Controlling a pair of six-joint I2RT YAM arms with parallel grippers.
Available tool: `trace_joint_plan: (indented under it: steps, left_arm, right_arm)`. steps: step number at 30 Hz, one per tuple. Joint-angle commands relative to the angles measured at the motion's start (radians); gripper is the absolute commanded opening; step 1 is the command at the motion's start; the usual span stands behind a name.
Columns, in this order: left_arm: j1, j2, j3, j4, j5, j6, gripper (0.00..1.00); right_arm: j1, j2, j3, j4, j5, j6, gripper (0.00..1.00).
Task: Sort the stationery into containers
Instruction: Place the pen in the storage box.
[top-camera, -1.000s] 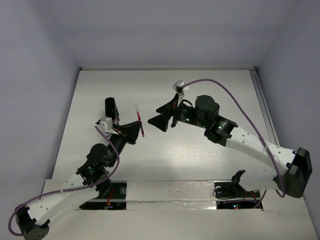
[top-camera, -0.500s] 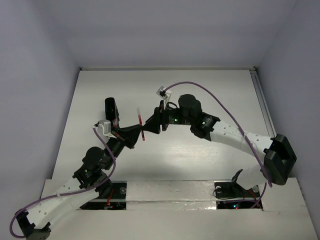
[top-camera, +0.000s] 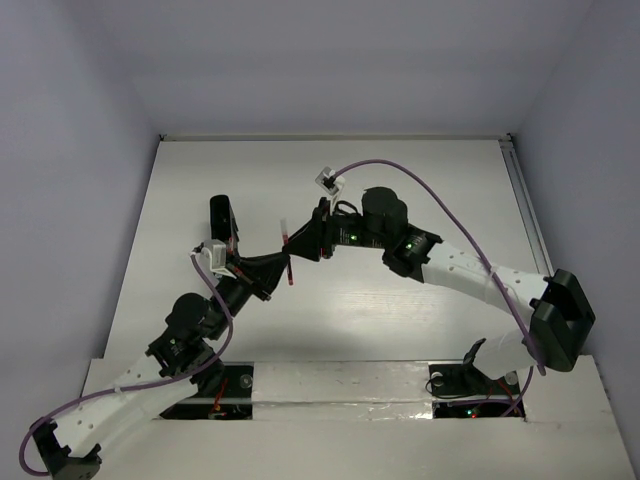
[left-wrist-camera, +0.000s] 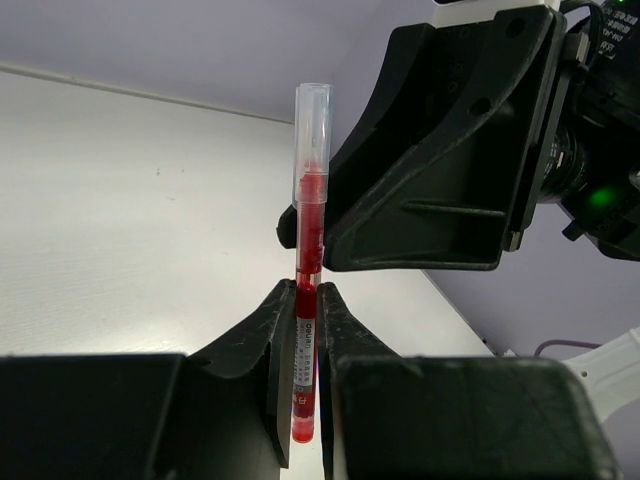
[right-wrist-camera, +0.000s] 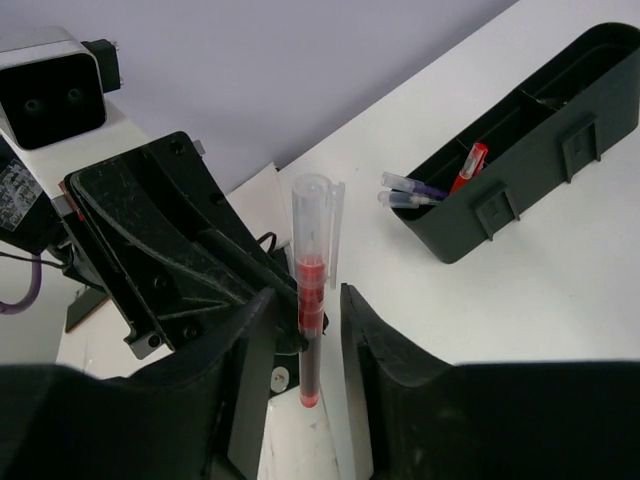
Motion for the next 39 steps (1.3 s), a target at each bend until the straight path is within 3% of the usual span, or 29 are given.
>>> trace_joint_plan:
  steps: [1,9,13,19,22,23,26,31,32,38,39]
  left_arm:
    - [-0.001,0.009,-0.012,0.059,0.038,0.013,0.0]
    - [-0.001,0.001,-0.017,0.059,0.037,0.015,0.0]
    - [-0.001,-0.009,-0.013,0.056,0.029,0.015,0.0]
    - [-0.001,-0.041,0.007,0.019,0.009,0.013,0.0]
    - [-0.001,-0.058,0.056,-0.062,0.003,-0.011,0.18]
    - [-0.001,-0.06,0.091,-0.092,-0.001,-0.019,0.29]
    - [-0.001,-0.077,0.165,-0.227,-0.046,-0.04,0.5]
    - [-0.001,-0.158,0.23,-0.387,-0.055,-0.053,0.68]
    - [-0.001,-0.175,0.248,-0.405,-0.06,-0.054,0.79]
    - [-0.001,-0.235,0.368,-0.563,-0.141,-0.025,0.84]
    - [-0.001,-0.235,0.385,-0.58,-0.168,-0.011,0.96]
  right_arm:
    - [-0.004,-0.003,0.035,0.066,-0.015,0.008,0.35]
    - [-0.004,0.013,0.047,0.071,-0.037,0.027,0.17]
    - [-0.004,0.017,0.047,0.065,-0.035,0.033,0.01]
    - [-0.004,0.024,0.041,0.099,0.002,0.042,0.0]
    - [-0.004,0.04,0.058,0.132,0.037,0.027,0.0]
    - [-0.004,0.063,0.071,0.125,0.048,0.004,0.0]
    - [-0.013,0.1,0.118,0.155,0.077,-0.003,0.0]
    - [-0.036,0.155,0.171,0.221,0.092,0.008,0.0]
    - [-0.036,0.169,0.18,0.23,0.097,0.013,0.0]
    - [-0.045,0.315,0.262,0.327,0.077,0.066,0.0]
    - [-0.045,0.339,0.271,0.35,0.066,0.077,0.0]
